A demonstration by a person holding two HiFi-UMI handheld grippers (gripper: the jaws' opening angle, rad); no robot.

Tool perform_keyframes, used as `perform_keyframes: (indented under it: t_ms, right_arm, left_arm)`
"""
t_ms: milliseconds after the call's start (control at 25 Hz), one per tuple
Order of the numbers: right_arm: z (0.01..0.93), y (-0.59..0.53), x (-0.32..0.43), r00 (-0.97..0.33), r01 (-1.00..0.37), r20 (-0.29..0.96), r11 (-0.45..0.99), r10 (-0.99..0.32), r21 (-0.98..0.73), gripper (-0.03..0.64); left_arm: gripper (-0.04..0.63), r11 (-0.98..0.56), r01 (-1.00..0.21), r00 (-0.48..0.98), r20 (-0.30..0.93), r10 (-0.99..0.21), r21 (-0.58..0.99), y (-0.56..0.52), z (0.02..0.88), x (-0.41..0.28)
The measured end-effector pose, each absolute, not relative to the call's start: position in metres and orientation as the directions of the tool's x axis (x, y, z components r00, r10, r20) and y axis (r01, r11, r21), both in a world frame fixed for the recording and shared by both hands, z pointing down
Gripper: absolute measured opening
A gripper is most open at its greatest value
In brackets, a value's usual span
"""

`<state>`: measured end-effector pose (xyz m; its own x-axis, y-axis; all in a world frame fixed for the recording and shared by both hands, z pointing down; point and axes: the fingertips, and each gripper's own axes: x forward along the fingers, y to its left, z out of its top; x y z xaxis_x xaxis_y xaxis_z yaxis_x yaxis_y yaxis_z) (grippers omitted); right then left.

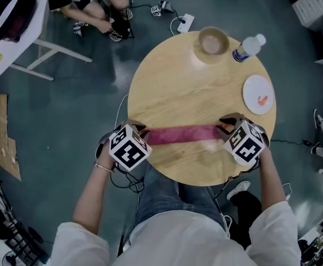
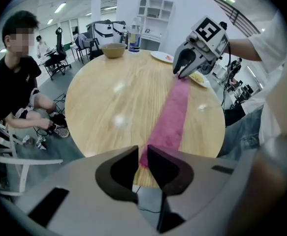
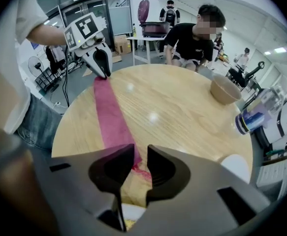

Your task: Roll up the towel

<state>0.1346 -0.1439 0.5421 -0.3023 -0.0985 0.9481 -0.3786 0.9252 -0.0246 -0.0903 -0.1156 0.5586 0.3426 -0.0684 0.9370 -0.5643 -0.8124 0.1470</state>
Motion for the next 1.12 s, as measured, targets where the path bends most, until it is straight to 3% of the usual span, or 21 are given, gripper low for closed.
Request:
perform_keyframes:
  t_ms: [280, 560, 800, 1120]
  right_arm:
    - [0.510, -0.157, 0.144, -0.405, -0.566, 0.885, 0.823, -0.230, -0.046, 0.078]
    - [0.427, -0.176, 0.150, -0.467, -0.754, 0.719, 0.657, -0.515, -0.019, 0.061]
    - [0.317, -0.181, 0.180, -0.377, -0.890, 0.455, 0.452, -0.807, 0.064, 0.002]
    - [0.247, -0.126, 0.255, -0.168, -0.984, 0.205, 0.176, -0.964, 0.025, 0.000]
  left_arm:
    - [0.061, -0.743, -0.657, 0.371, 0.912, -0.175, 0.124, -0.122, 0.535, -0.107]
    - [0.053, -0.598, -0.799, 0.447, 0.727, -0.522, 0.062, -0.147, 0.436, -0.100]
    - [0.015, -0.360, -0.927, 0.371, 0.410, -0.833, 0.107, -0.162, 0.318, -0.106]
    - [0.003, -0.218, -0.975, 0.224, 0.224, -0.949, 0.050, -0.126, 0.255, -0.103]
